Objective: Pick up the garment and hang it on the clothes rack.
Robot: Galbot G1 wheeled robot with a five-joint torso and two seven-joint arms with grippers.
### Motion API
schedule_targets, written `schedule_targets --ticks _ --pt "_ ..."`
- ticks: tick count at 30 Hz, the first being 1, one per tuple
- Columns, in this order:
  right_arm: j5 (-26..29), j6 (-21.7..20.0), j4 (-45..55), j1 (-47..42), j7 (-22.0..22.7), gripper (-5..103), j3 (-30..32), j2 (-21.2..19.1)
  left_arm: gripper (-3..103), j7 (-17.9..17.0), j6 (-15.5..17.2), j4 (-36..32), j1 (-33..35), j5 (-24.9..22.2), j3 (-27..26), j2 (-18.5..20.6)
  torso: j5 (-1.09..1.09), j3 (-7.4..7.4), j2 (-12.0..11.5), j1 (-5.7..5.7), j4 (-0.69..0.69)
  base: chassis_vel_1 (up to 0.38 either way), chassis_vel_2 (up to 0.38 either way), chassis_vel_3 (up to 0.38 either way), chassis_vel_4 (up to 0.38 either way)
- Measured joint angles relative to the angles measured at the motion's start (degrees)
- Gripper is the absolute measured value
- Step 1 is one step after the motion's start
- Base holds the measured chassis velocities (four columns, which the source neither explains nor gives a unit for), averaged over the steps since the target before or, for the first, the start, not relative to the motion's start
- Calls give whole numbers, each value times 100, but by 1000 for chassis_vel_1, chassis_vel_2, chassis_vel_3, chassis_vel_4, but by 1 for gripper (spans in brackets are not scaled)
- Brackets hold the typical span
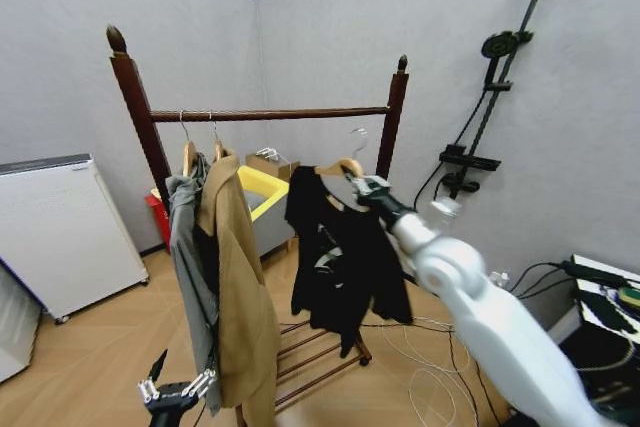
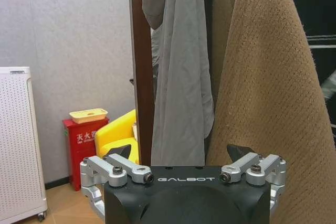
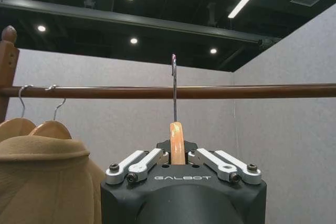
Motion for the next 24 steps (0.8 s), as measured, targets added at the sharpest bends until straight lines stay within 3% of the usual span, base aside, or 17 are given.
schedule_targets --ticks 1,2,5,6,8,9,16,24 --pt "-132 -69 -344 443 15 10 -295 263 100 1 0 0 0 0 0 1 -3 -1 0 -1 0 0 0 0 0" --pt "-132 -69 -344 443 15 10 -295 263 100 1 0 0 0 0 0 1 -3 -1 0 -1 0 0 0 0 0" --pt "-381 -101 -1080 1070 25 10 -723 976 100 0 0 0 0 0 0 1 -1 -1 0 -2 -1 0 0 0 0" --pt "-381 -101 -1080 1070 25 10 -723 976 100 0 0 0 0 0 0 1 -1 -1 0 -2 -1 0 0 0 0" --pt "-674 -89 -1826 1563 27 10 -1036 1689 100 -4 0 0 0 0 -1 0 -4 -2 1 -3 4 0 0 0 0" --pt "-738 -62 -2016 1667 3 10 -1111 1823 100 -4 0 1 0 0 -1 1 -4 -2 1 -4 4 0 0 0 0" --pt "-1318 271 -3035 2165 -279 10 -1288 2342 100 -2 0 1 0 0 0 0 -1 -1 1 -4 -3 0 0 0 0" --pt "-1386 354 -3555 2317 -259 10 -1353 2704 100 -4 0 1 0 0 -1 0 -1 -2 1 -4 2 0 0 0 0"
